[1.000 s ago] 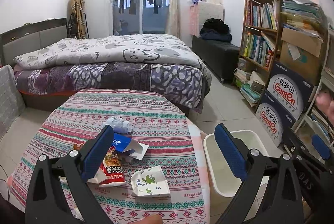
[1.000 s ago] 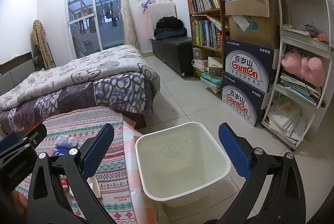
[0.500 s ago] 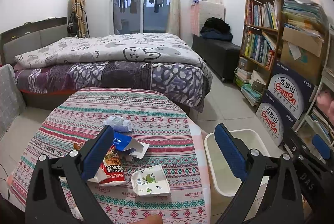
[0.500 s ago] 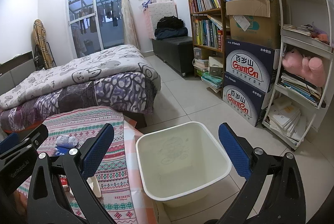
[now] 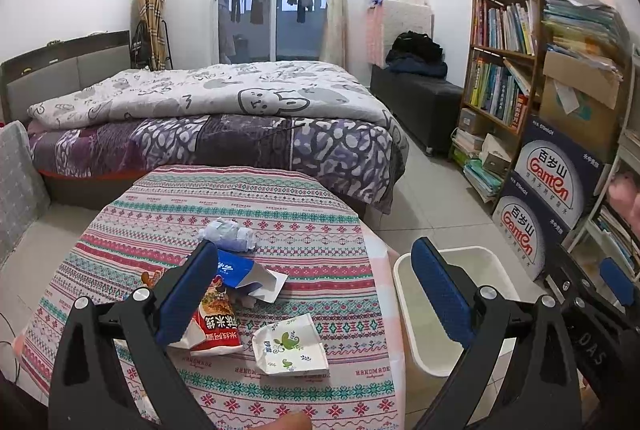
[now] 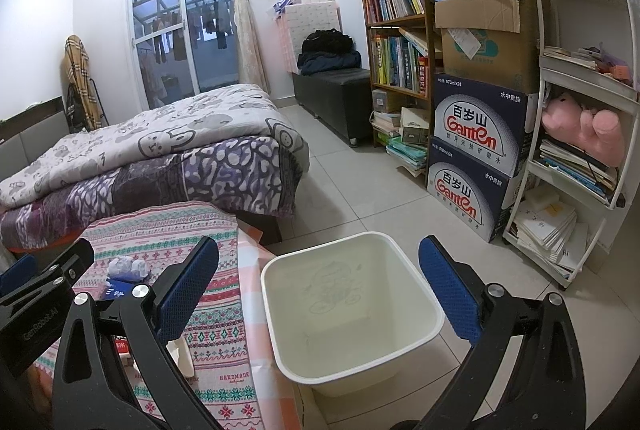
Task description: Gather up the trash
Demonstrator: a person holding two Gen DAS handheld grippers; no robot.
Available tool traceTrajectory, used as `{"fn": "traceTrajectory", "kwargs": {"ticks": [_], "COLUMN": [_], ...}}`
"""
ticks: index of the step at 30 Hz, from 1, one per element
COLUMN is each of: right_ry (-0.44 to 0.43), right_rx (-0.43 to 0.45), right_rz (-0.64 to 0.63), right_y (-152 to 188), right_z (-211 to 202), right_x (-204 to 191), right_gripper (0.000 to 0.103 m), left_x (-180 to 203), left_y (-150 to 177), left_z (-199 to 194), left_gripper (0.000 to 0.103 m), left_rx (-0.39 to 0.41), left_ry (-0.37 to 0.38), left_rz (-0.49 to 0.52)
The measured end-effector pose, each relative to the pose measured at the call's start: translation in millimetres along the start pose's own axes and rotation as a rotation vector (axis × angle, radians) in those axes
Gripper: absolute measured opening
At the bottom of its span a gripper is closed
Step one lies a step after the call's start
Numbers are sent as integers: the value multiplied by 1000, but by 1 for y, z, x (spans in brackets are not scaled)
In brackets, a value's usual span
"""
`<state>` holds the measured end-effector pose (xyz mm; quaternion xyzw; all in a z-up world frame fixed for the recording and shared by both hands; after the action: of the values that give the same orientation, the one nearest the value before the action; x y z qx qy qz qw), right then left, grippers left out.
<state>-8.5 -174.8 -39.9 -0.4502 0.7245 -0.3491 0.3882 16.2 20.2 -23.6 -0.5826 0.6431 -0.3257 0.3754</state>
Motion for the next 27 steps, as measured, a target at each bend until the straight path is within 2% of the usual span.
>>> {"fn": "traceTrajectory", "kwargs": {"ticks": [17,23,27], "right_ry": [-5,-67,-114], "right_rx": [-12,-100,-202], "right_rz": [1,-27,-57], "right_y": [0,3,15], "right_z": [2,11,22], "right_x": [-1,-20,-45], "right_gripper": [96,96,96], "left_x": [1,-19,-50], "left_y": [0,7,21], "left_z": [4,7,16], "left_gripper": [94,94,94], "left_rx": [-33,-84,-171], "left_ry": [-9,-49,-88], "left_rz": [-12,-29,-82]}}
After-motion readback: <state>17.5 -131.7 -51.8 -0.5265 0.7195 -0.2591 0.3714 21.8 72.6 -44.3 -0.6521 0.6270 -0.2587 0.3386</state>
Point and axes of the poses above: each gripper's, at about its wrist camera, not at the fingertips, and z roughly the way its jaws point, x to its right, y to its underside, the point moved 2 cm from there along z, roughly the way its jaws point, and after that the axes turned 9 degrees about z, right-handed, at the moved point
